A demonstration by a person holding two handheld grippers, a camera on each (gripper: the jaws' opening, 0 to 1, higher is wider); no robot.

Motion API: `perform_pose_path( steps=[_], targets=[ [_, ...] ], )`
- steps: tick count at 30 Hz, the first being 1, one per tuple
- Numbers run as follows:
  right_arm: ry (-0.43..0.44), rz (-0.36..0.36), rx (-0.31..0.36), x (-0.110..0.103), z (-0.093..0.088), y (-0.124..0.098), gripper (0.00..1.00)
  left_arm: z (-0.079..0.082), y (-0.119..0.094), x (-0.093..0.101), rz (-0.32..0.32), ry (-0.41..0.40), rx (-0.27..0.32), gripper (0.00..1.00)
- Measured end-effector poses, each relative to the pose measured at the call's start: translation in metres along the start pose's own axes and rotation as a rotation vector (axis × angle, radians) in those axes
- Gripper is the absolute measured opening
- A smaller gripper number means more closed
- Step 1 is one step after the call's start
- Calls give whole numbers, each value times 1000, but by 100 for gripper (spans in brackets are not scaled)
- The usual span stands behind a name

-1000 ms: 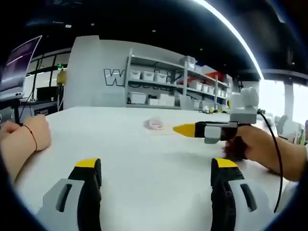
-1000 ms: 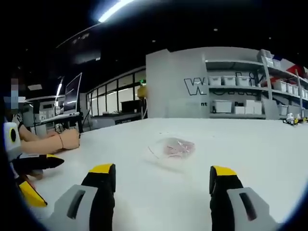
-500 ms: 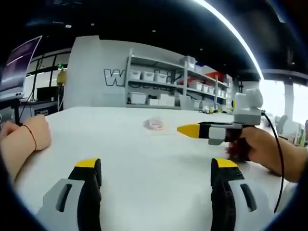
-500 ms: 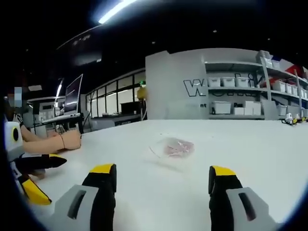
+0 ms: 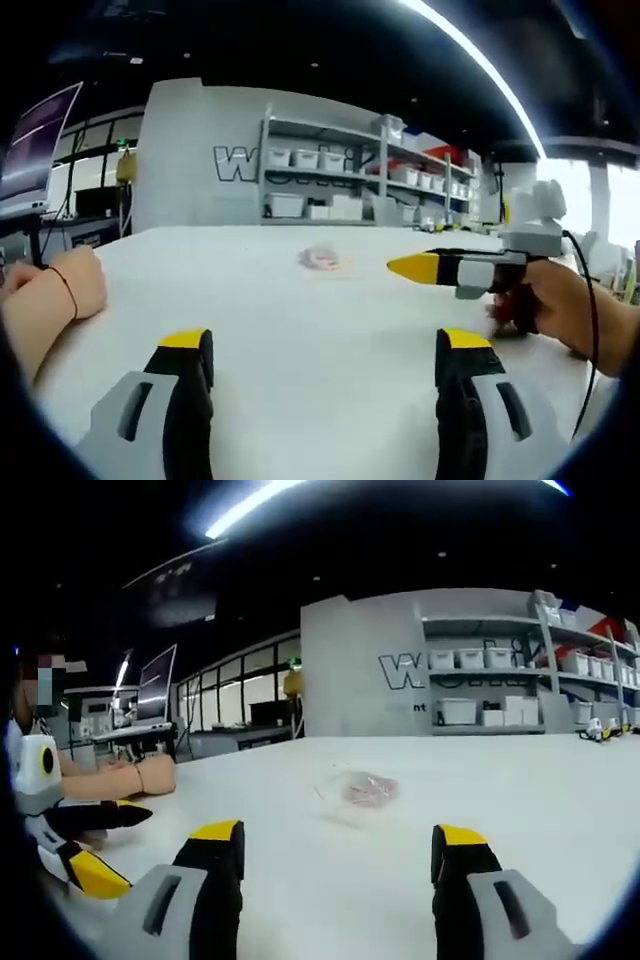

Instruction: Open the resealable bag by pulling the two sides of the seal apart until the entire bag opening is separated and visibly accessible.

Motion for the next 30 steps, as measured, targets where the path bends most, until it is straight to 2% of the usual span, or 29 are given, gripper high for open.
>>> perform_pose_path(
  steps=[20, 23, 26, 30],
  targets=[
    [-1, -16, 28, -2, 2, -23, 76, -1, -1, -1, 4, -8, -7, 91],
    [0, -19, 37, -2, 4, -30, 76, 0, -1, -1, 8, -5, -1, 91],
    [-3, -20, 39, -3, 5, -37, 76, 1, -4, 2, 10, 37, 15, 91],
    [-28, -47, 52, -2, 9, -54, 76, 4, -10, 5, 20, 19, 10, 91]
  ],
)
Point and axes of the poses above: the point that each gripper's makers call its tool centre point, and the gripper's own axes: y roughly forward along the fingers, x roughly to its right, z roughly out of its top, the point moved 4 cm from there along -y, roughly backward along the fingers, and after that the axes turned 12 degrees about z, right-handed, at the moved point
